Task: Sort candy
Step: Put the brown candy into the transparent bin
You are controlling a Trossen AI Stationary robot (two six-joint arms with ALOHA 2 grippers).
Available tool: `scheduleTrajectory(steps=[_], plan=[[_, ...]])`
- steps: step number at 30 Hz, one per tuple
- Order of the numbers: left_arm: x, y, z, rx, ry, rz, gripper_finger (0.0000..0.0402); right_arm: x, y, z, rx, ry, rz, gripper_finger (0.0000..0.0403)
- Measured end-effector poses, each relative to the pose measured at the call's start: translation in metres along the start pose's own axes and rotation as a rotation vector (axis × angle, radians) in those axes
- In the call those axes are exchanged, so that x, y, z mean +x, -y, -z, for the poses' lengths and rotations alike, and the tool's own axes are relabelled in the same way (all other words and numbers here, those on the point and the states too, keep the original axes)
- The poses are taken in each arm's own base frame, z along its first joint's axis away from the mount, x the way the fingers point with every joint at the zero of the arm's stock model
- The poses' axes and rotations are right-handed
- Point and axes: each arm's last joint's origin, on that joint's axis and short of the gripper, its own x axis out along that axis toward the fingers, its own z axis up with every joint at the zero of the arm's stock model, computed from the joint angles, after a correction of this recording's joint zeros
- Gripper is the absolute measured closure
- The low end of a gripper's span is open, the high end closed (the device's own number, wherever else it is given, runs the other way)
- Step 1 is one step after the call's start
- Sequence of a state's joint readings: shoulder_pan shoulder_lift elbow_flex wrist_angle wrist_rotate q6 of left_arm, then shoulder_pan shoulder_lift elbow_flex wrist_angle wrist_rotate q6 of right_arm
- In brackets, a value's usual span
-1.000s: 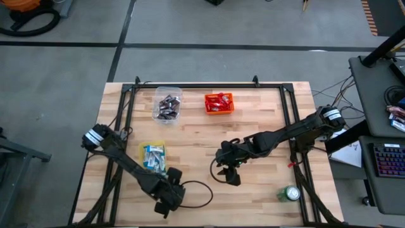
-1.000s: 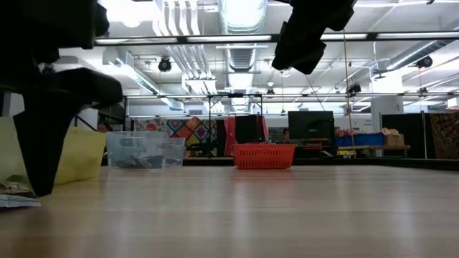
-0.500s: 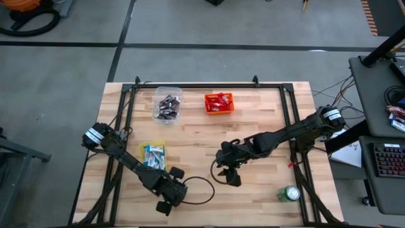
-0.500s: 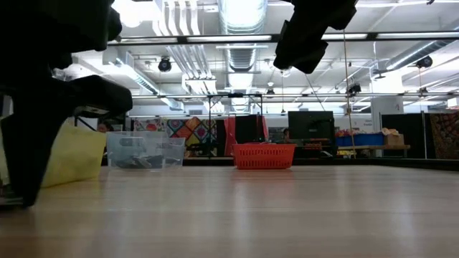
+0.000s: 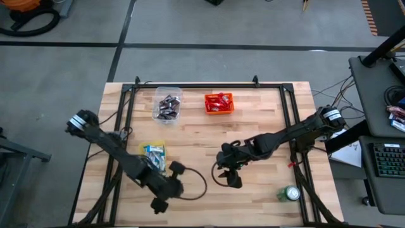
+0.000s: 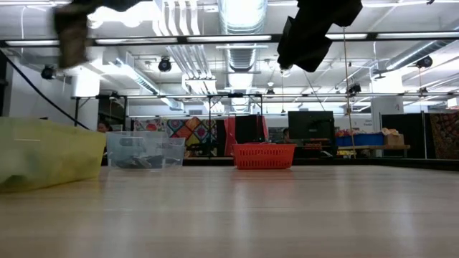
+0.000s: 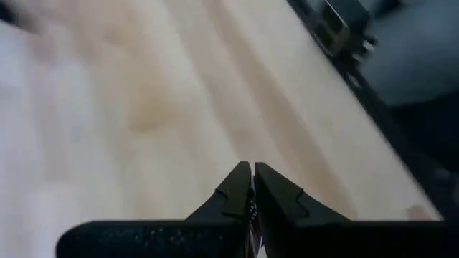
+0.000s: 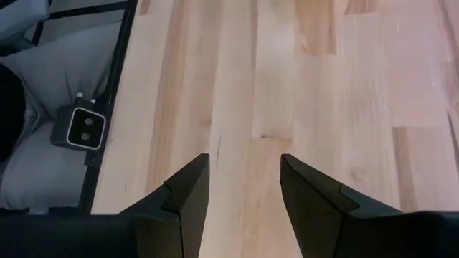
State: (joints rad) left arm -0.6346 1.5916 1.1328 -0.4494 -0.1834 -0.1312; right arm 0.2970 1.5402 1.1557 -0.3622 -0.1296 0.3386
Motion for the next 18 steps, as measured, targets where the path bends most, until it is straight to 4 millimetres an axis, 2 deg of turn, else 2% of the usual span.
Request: scheduleTrajectory(steps=[5, 9, 14, 18], plan=[[-0.054, -0.025, -0.005, 0.065, 0.096, -0.238, 0.0401, 0.0, -0.003, 0.001, -0.006, -0.003, -0.006, 0.0243], [-0.091, -0.06, 0.002, 0.053, 0.1, -0.515, 0.0402, 0.0, -0.003, 0.001, -0.009, -0.003, -0.006, 0.0243], [-0.116, -0.124, 0.021, -0.106, 0.055, -0.751, 0.0401, 0.0, -0.003, 0.001, -0.024, 0.005, 0.002, 0.0243], [-0.121, -0.186, 0.058, -0.313, -0.075, -0.929, 0.0401, 0.0, -0.002, 0.0, -0.037, 0.022, 0.048, 0.0243]])
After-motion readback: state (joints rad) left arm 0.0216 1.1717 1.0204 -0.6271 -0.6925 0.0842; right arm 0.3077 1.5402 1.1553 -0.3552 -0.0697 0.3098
